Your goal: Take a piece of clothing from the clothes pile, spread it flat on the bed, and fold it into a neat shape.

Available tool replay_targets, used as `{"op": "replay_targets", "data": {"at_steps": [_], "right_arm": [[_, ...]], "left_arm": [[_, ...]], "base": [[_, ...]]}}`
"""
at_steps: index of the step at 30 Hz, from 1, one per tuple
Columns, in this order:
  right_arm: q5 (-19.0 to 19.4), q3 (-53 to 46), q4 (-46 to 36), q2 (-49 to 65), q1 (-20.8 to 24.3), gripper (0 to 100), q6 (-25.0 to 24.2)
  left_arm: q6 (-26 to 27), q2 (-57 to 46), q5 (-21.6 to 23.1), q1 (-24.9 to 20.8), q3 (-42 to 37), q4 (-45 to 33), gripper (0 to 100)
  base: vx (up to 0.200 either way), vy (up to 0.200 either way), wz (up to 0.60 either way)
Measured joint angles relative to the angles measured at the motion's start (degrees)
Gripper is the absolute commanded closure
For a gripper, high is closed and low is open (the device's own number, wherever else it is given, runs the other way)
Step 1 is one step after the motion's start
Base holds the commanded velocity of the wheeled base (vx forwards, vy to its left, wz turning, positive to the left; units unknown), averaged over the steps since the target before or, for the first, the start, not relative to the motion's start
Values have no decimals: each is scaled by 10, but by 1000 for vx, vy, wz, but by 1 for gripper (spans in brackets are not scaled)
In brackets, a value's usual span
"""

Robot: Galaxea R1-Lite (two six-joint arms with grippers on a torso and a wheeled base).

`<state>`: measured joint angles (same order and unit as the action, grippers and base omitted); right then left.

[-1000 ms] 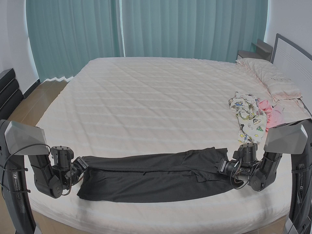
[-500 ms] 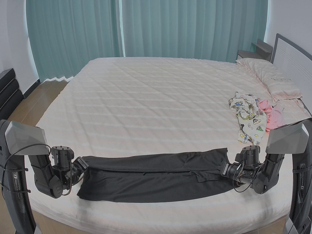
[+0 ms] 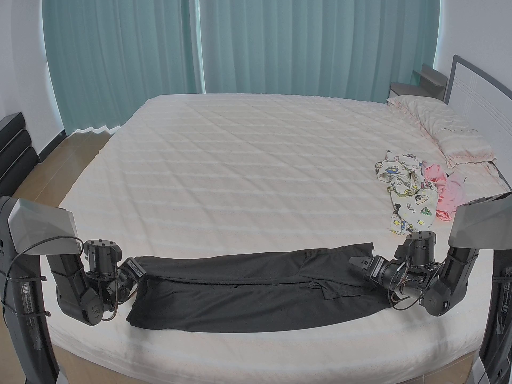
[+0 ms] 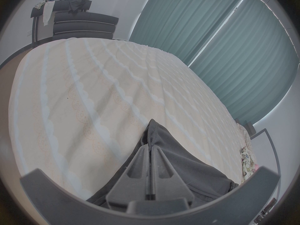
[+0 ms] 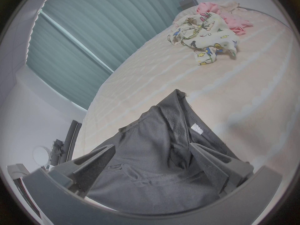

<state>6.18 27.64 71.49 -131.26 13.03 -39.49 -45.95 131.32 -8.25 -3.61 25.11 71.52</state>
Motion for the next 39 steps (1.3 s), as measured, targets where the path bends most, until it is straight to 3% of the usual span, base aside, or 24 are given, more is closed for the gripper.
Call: {"op": "replay_targets", "data": {"at_steps": [6,37,38,39], "right_arm": [[0,-4,2,-3,-2,0,-32],[-16,51,0,-60,20,0,-60],[-16,54,0,-61,20,100,-61],[-17,56,0,-62,20,100,-61]], "left_arm": [[0,0,0,0,0,0,100],[1,0,0,-1,3,0,100],[1,0,0,-1,3,0,100],[1,0,0,-1,3,0,100]], "base": [[0,0,0],[0,0,0],[0,0,0],[0,0,0]]}}
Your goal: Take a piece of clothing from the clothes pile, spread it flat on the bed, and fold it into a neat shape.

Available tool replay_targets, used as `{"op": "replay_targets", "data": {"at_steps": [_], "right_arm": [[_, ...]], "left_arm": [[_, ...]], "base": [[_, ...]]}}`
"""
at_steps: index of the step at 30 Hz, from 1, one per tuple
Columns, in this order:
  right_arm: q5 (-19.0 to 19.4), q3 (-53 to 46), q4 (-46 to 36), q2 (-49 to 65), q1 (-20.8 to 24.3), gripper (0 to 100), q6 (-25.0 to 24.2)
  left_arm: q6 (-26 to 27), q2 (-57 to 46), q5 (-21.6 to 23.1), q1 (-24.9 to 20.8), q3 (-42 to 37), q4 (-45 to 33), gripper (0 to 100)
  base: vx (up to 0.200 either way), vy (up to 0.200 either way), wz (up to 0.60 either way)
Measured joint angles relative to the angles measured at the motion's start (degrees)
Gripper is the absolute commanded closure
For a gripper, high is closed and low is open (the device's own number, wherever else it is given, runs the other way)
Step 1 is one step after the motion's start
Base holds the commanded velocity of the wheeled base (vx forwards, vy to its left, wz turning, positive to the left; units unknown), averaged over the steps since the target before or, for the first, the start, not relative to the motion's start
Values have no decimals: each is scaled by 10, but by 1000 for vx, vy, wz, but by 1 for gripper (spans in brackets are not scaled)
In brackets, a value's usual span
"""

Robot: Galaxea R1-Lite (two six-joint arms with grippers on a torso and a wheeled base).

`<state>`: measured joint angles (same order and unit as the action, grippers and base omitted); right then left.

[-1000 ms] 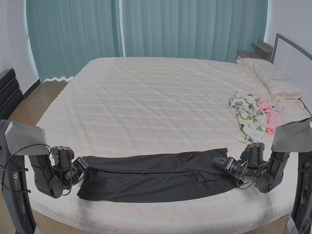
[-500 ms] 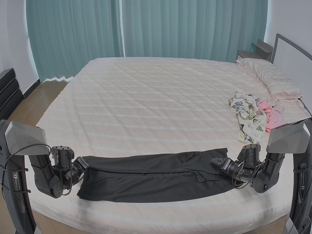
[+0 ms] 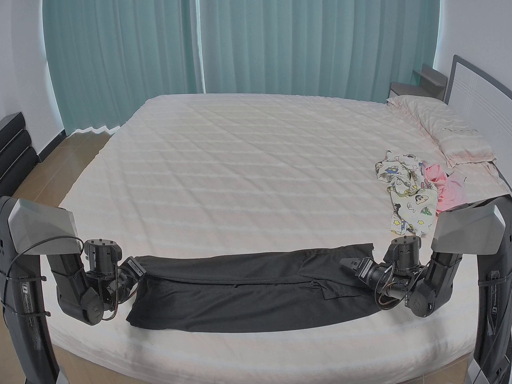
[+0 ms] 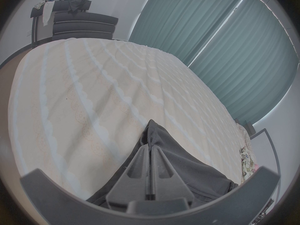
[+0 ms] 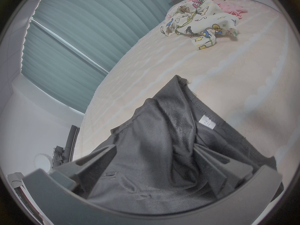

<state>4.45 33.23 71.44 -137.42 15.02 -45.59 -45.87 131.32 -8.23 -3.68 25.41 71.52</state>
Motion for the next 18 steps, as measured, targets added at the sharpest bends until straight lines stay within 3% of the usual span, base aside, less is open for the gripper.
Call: {"op": "replay_targets", "data": {"at_steps": [18], "right_arm": [[-29,0,7,1,-8,100,1]], "left_arm": [[0,0,0,0,1,0,100]], "base": [[0,0,0]]}}
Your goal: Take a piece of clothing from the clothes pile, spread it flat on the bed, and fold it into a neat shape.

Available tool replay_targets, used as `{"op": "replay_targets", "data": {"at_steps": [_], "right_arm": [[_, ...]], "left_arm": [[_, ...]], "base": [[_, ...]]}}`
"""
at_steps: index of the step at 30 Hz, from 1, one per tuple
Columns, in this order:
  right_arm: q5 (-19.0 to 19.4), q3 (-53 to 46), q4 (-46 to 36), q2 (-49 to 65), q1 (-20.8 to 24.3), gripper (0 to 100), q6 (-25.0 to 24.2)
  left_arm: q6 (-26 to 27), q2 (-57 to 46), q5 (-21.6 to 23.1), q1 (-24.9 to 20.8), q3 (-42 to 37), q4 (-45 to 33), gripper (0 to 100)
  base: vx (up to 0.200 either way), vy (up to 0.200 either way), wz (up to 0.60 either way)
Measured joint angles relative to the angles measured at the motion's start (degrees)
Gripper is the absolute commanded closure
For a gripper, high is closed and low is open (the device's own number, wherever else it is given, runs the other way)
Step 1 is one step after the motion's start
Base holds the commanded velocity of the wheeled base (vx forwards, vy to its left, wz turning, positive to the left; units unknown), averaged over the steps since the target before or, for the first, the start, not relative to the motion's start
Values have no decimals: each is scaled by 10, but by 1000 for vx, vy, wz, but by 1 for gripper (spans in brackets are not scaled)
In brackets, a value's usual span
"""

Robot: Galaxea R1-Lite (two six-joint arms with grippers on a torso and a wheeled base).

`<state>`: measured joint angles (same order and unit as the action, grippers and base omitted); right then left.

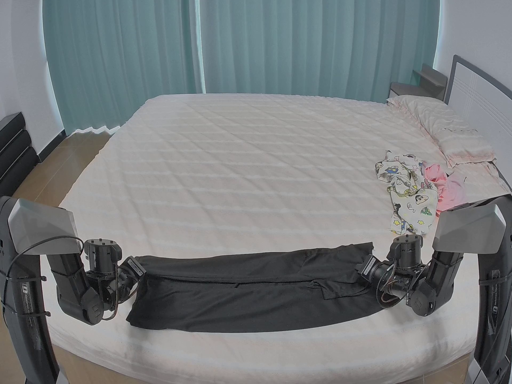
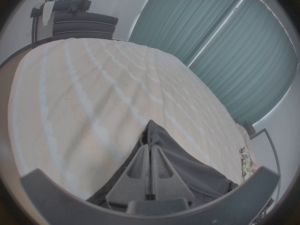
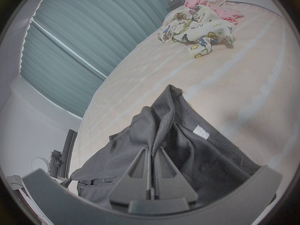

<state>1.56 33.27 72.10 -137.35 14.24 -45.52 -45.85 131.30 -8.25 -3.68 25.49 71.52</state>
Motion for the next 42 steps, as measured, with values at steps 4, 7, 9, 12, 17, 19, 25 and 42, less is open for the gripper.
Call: {"op": "replay_targets", "data": {"at_steps": [4,7,9,12,17,19,25,42], "right_arm": [[0,2,2,9,-4,100,0],[0,3,2,16,-5,100,0],[0,4,7,20,-6,100,1],[1,1,20,24,-8,100,2],[2,1,21,27,-12,100,2],[3,5,21,29,-16,100,3],[7,42,14,33,-25,100,7],[7,129,31,13,-42,100,36]], "left_arm": [[0,-2,0,0,1,0,100],[0,-5,-1,0,3,0,100],[0,-8,-1,0,3,0,100],[0,-12,-1,1,3,0,100],[0,-16,-2,1,4,0,100],[2,-17,-3,1,4,0,100],[20,-18,-2,1,17,-3,100],[35,-14,-8,5,123,-14,100]], "base": [[0,0,0],[0,0,0],[0,0,0],[0,0,0],[0,0,0],[0,0,0],[0,0,0],[0,0,0]]}}
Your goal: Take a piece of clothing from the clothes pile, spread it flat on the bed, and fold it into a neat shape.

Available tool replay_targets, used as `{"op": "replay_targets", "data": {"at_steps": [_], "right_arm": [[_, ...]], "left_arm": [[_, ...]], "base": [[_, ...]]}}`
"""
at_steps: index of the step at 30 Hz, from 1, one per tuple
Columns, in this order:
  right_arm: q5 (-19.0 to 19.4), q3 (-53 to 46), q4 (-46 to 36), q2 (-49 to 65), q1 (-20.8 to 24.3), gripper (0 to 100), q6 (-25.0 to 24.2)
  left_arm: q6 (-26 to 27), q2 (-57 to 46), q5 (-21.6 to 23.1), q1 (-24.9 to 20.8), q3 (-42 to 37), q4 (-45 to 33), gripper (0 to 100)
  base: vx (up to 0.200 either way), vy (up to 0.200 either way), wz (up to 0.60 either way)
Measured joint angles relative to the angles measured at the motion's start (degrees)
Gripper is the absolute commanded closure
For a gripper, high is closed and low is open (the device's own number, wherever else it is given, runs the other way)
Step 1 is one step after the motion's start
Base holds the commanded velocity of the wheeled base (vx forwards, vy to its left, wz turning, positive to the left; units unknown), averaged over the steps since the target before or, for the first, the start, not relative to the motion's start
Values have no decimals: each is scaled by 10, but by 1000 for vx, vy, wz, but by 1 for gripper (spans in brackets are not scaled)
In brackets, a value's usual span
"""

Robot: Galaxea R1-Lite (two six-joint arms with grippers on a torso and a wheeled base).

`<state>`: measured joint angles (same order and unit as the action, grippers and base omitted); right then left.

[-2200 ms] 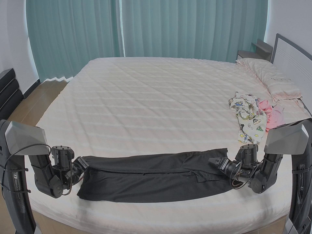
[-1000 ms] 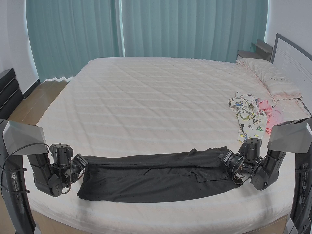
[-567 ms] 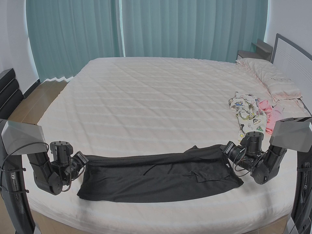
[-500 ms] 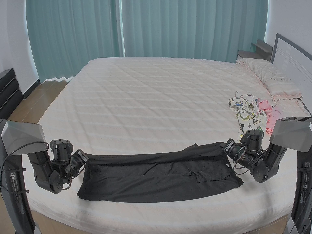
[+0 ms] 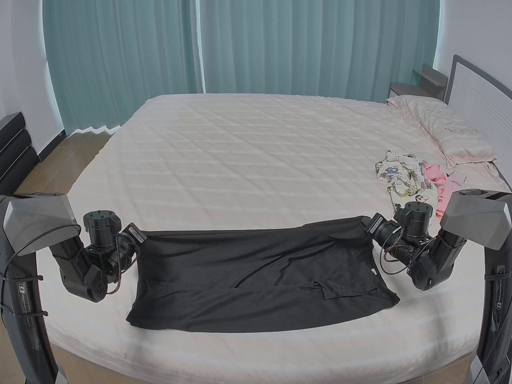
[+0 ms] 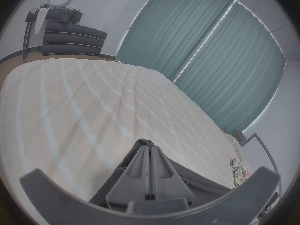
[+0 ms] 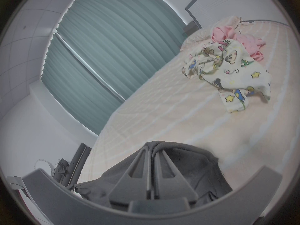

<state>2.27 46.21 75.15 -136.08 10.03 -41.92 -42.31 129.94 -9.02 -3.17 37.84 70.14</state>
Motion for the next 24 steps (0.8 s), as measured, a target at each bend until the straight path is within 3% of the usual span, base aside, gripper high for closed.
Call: {"op": "replay_targets", "data": {"at_steps": [24], "right_arm": [[-5,26,84,-42,4,100,6]], "left_arm": [[3,-6,-1,12,-1,25,100]], "base": [[0,0,0]]}}
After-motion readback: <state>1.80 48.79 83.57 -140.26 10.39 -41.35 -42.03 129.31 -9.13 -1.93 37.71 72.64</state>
